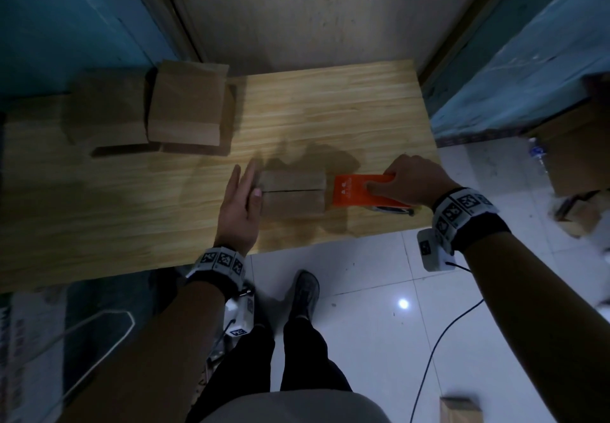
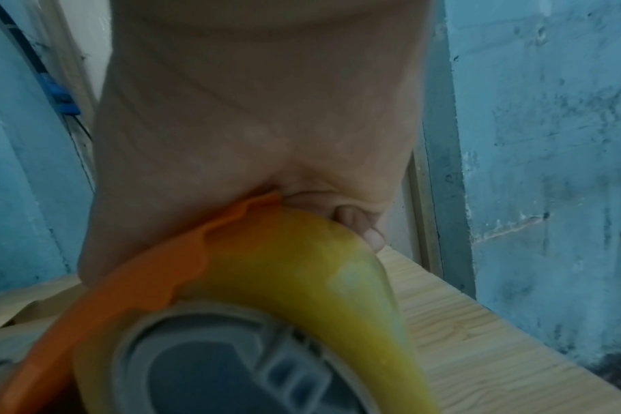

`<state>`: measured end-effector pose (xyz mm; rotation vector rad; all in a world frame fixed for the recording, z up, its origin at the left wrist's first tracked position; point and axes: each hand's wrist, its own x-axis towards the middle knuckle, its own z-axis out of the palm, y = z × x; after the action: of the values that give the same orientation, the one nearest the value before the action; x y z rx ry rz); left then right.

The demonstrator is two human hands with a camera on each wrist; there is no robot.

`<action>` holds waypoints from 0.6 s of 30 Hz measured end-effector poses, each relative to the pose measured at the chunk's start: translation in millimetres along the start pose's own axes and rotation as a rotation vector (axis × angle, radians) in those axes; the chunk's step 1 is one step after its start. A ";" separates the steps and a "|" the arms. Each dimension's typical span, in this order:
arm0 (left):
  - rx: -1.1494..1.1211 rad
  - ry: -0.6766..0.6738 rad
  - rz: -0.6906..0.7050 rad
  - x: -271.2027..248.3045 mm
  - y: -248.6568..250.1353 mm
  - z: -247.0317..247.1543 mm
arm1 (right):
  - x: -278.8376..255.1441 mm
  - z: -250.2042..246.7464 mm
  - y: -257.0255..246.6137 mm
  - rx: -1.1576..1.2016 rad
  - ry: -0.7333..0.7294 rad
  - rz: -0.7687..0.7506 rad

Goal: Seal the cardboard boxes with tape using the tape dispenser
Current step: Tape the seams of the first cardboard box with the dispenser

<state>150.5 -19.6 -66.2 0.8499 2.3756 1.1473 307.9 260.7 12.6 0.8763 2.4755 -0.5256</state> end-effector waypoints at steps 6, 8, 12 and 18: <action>0.063 -0.105 0.049 1.2 -9.5 2.0 | 1.9 3.8 1.4 -0.010 -0.013 0.009; -0.021 -0.131 0.061 2.6 -12.2 3.6 | 2.3 3.9 2.1 -0.013 -0.010 0.016; -0.140 -0.211 0.037 3.7 -7.1 4.7 | 3.6 4.9 3.9 -0.008 -0.015 0.019; -0.097 -0.275 0.023 5.7 -6.4 1.5 | 7.1 6.9 6.4 0.004 -0.013 0.013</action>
<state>144.8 -18.1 -72.6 0.9373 2.0767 1.0692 309.2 265.4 1.9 0.8877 2.4564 -0.5306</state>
